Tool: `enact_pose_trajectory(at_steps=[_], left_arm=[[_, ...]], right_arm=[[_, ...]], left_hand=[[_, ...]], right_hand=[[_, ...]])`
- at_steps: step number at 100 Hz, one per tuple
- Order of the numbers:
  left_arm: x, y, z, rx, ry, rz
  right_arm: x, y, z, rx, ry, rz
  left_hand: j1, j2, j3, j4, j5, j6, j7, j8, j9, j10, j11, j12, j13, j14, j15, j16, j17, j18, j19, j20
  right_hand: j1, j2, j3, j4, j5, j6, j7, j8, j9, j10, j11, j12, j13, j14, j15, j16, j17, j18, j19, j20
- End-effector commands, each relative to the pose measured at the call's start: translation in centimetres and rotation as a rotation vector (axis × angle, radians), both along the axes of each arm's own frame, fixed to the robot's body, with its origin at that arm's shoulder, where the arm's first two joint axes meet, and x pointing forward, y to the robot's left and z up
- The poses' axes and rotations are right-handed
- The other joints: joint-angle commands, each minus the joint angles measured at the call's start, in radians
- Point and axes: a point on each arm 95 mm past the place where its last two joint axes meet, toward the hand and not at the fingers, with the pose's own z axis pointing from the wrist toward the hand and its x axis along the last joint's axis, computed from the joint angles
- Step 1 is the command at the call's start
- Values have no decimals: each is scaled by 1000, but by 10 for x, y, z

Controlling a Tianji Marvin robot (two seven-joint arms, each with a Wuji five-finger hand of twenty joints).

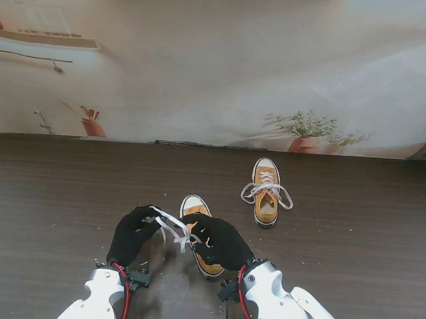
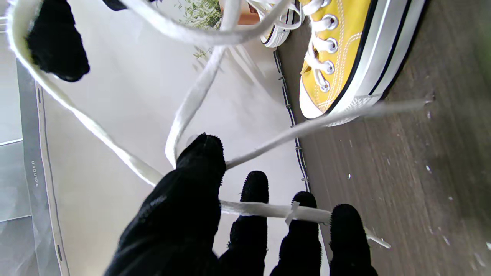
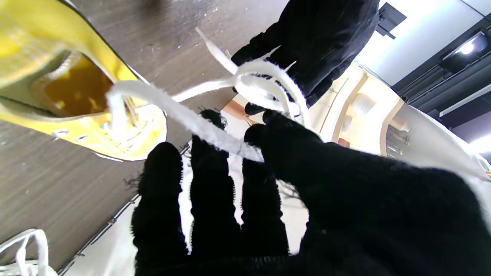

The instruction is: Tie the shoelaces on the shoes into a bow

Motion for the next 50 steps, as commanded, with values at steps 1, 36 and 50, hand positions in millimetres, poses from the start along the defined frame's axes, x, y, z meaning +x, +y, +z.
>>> enact_pose_trajectory(at_steps=[1,36,50], left_arm=[[-1,-2,4,-3,-12,-10],[-4,9,4,-8,-18,45],[-5,13,3,-3,-17,63]], right_arm=[[-1,-1,0,-1,7,8],[-6,-4,-1,105,72,-82],[-4,-2,2,206,138,-218]], left_hand=[[41,12,27,4,34,-19,44,-2,-2,-7,16,-18,18,-9,19,-3,0,10,12,-1],[57,14,11,9,36,2,32,-31,-2,-6,18,-18,19,-4,22,-2,-1,11,16,0],[52,-14,27,15,80,31,-14,-117,13,-2,19,-20,24,-1,22,-3,1,13,16,-1]], right_hand=[[20,-23,40,-24,-42,-44,4,-12,-41,-6,-19,-22,-34,-6,-6,-13,-23,-36,2,-11],[-428,104,-75,100,131,-42,-18,-24,-164,24,-128,-107,-172,11,-191,-50,-176,-28,-170,-98],[-318,-20,-98,-62,357,14,262,-195,-81,45,-113,-129,-143,25,-232,-67,-165,-5,-192,-129]])
